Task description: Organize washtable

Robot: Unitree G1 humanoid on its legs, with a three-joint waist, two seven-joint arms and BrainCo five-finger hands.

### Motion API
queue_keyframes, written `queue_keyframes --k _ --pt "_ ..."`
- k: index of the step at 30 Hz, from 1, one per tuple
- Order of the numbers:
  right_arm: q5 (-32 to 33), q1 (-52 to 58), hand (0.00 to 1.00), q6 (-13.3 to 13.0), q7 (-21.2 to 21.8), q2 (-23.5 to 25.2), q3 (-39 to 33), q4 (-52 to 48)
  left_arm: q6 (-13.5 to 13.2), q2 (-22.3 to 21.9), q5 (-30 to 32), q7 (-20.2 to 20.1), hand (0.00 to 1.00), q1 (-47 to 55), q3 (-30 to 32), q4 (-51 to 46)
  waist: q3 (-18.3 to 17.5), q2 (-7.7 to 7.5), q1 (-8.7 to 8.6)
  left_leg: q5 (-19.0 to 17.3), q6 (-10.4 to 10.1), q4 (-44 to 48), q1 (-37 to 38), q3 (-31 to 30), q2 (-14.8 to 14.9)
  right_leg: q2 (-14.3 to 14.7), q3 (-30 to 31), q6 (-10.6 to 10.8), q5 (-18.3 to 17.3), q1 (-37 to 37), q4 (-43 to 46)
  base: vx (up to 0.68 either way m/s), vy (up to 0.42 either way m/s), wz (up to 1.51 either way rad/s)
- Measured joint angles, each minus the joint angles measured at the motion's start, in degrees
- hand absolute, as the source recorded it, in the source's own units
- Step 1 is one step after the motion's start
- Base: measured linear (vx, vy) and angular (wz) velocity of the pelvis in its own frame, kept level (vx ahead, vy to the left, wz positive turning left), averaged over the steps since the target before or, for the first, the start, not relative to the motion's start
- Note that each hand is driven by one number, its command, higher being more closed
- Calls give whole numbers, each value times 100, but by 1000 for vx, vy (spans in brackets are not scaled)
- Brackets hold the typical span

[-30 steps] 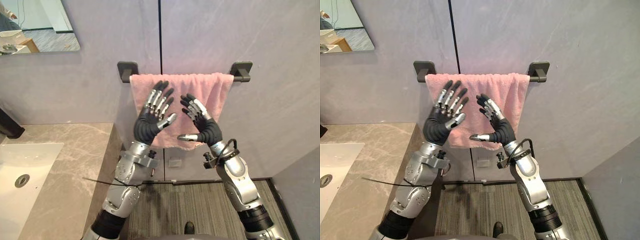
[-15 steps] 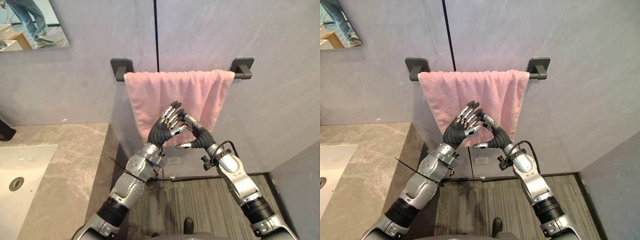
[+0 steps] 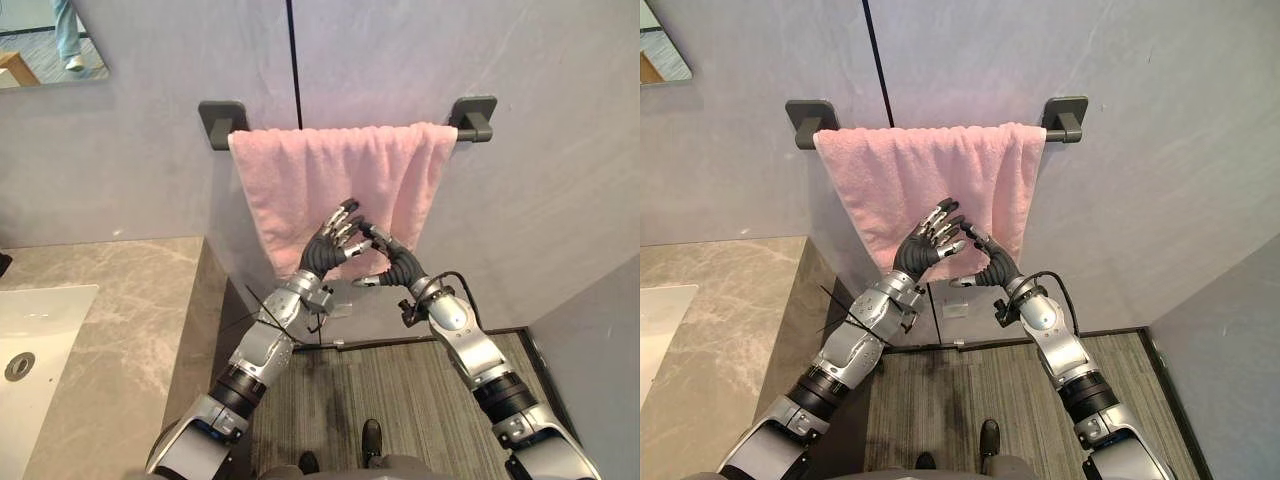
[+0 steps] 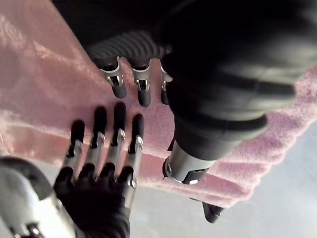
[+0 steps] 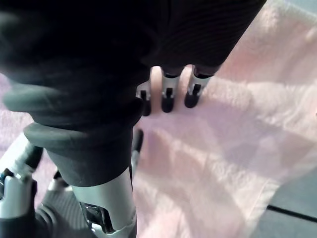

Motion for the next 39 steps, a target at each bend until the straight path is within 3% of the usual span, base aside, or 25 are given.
queue_keyframes --k 3,12,25,30,34,39 --pt "-96 -110 0 37 -130 155 -224 194 9 -13 170 143 0 -44 295 256 13 -5 -73 0 0 9 -2 17 -2 -2 11 0 0 -4 0 20 32 -2" --pt "-198 -130 0 101 -603 487 -1055 406 41 -33 394 460 0 -178 1120 473 174 -29 -78 0 3 16 33 21 -10 -7 16 -1 5 36 0 8 17 0" --pt "76 -17 0 108 -1079 536 -2278 625 43 -103 455 661 0 353 2245 538 240 -27 -59 1 2 42 92 -44 2 -7 -31 -17 24 137 -1 -1 4 1" --pt "10 499 0 111 -1093 540 -2666 610 -5 -305 499 646 0 1180 2447 -170 241 -29 -50 0 2 35 131 -123 1 -14 -107 -2 8 204 -1 16 35 7" --pt "-122 869 0 112 -1091 546 -2892 547 -46 -457 497 619 0 1759 2572 -607 241 -29 63 0 1 31 131 -137 1 -17 -126 -1 5 211 -1 3 22 3" --pt "-205 1489 0 102 -1041 756 -3015 314 -55 -631 490 337 0 2623 2597 -719 240 -29 78 -5 -7 18 149 -204 1 -21 -182 31 -31 262 0 -5 24 7"
